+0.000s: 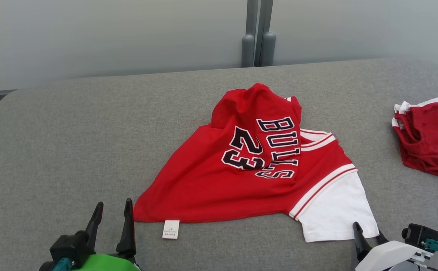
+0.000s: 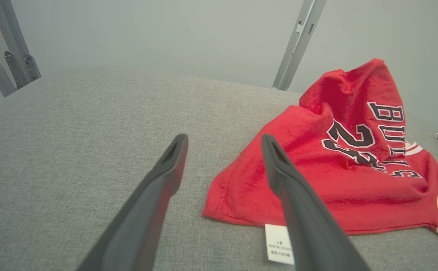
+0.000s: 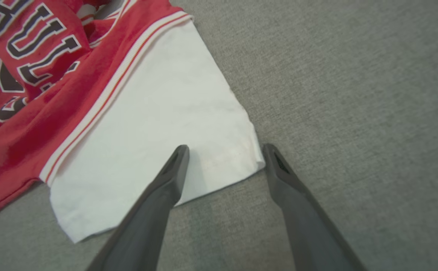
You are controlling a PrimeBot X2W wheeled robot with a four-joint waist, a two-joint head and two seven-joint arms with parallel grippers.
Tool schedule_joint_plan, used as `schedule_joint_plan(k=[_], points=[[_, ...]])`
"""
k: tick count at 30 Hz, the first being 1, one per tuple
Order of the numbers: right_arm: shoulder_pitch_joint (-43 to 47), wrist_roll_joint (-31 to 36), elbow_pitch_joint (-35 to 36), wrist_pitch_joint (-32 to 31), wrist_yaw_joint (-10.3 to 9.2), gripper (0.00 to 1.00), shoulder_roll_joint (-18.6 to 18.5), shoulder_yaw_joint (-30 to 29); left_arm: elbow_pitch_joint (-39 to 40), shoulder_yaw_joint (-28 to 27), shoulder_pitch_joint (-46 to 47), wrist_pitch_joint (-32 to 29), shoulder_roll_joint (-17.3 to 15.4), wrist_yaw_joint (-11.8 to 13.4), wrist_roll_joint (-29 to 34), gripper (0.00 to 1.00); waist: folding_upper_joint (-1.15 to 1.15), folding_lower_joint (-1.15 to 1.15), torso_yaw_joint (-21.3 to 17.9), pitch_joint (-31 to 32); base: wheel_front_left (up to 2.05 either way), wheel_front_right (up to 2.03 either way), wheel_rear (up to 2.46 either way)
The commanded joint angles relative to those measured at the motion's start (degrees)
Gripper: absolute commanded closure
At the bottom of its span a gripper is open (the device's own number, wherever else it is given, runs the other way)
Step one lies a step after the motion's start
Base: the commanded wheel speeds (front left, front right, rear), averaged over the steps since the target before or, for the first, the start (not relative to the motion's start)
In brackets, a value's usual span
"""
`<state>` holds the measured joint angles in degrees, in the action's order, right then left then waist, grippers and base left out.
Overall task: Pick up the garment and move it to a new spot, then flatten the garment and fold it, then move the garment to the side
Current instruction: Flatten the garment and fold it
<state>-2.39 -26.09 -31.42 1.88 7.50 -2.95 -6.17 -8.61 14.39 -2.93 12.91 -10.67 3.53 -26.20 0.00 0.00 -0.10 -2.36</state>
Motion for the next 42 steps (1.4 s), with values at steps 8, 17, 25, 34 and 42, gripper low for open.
schedule_joint_plan(k=[8,17,25,34,42], points=[[-4.05,2.27,-8.02,-0.59,-0.02,0.29,0.16,0.04,0.28,0.32,-0.61,-0.49,-0.7,0.66,-0.59,0.0,0.0,0.0,0.76,1.05,0.0,0.0,0.0],[-6.89,4.68,-11.67,0.43,-0.03,1.0,0.14,-2.13,0.33,0.64,-1.21,-0.49,-0.86,0.93,-0.89,0.0,0.0,0.0,1.06,1.93,0.0,0.0,0.0],[-4.77,-2.63,-1.98,-1.54,-0.01,1.0,-0.08,0.38,0.63,1.07,-2.24,-0.86,-1.01,1.02,-1.32,0.0,0.0,0.0,0.01,2.78,0.0,0.0,0.0],[1.46,-4.66,19.56,-9.4,-0.01,1.0,-0.07,-1.64,0.15,2.01,-2.12,-3.35,-0.49,0.04,-3.06,0.0,0.0,0.0,-1.65,3.09,0.0,0.0,0.0],[5.21,-5.56,30.43,-14.06,-0.01,1.0,-0.04,-2.82,-2.56,3.89,-1.1,-11.98,-0.62,0.61,-5.25,0.0,0.0,0.0,-2.41,2.88,0.0,0.0,0.0]])
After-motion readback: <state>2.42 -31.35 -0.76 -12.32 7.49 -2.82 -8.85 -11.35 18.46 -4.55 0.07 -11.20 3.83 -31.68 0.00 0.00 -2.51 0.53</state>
